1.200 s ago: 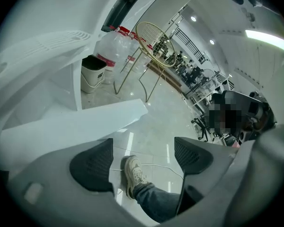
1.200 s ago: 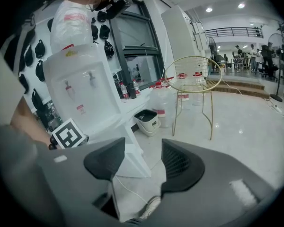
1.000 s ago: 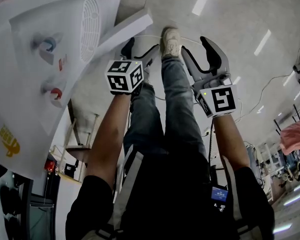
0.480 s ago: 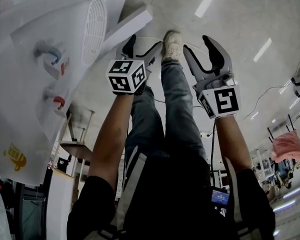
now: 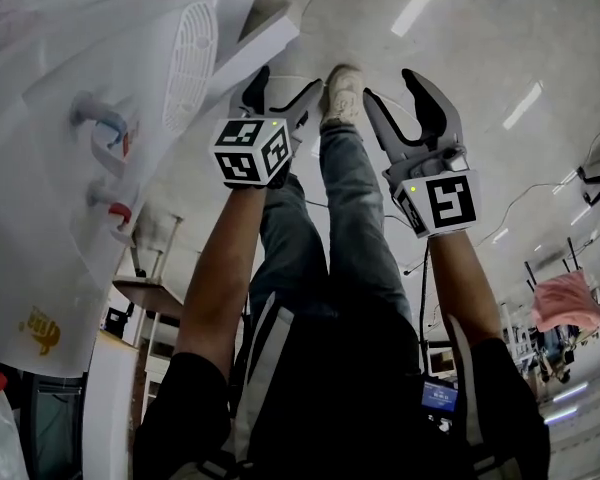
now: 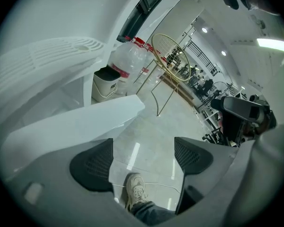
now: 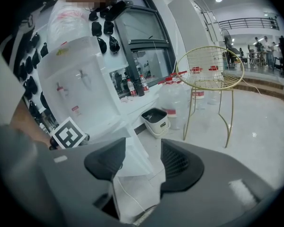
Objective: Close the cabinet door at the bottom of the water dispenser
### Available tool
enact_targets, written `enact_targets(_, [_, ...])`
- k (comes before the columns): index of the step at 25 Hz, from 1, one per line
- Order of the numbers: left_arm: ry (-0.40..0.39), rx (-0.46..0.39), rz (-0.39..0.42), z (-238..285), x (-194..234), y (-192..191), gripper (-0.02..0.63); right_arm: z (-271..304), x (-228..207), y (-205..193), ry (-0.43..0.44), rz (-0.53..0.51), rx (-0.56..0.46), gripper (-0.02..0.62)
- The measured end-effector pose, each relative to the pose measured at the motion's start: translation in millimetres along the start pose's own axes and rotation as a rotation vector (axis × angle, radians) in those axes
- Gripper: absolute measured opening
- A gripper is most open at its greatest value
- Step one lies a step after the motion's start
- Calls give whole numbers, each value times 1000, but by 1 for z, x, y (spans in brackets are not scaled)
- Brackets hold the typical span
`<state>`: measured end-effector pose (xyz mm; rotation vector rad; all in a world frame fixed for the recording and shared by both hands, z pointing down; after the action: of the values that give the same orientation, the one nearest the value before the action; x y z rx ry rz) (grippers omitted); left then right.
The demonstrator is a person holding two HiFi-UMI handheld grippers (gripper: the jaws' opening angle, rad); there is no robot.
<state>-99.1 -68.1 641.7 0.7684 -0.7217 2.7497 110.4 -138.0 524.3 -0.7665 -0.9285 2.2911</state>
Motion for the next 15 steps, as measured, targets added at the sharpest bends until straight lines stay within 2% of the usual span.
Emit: enact_targets(15, [41, -39, -55, 13, 10, 24, 416, 24, -19, 19, 59, -33, 33, 224])
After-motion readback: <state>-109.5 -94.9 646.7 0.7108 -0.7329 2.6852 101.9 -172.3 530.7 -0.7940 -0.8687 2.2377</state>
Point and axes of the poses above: the fingertips, and each gripper's own axes: z forward along the fingers, x to its left, y out of its top, the point moved 10 cm from there along -z, backward along the fingers, and after that the axes turned 2 degrees about x, right-handed, at the moved point
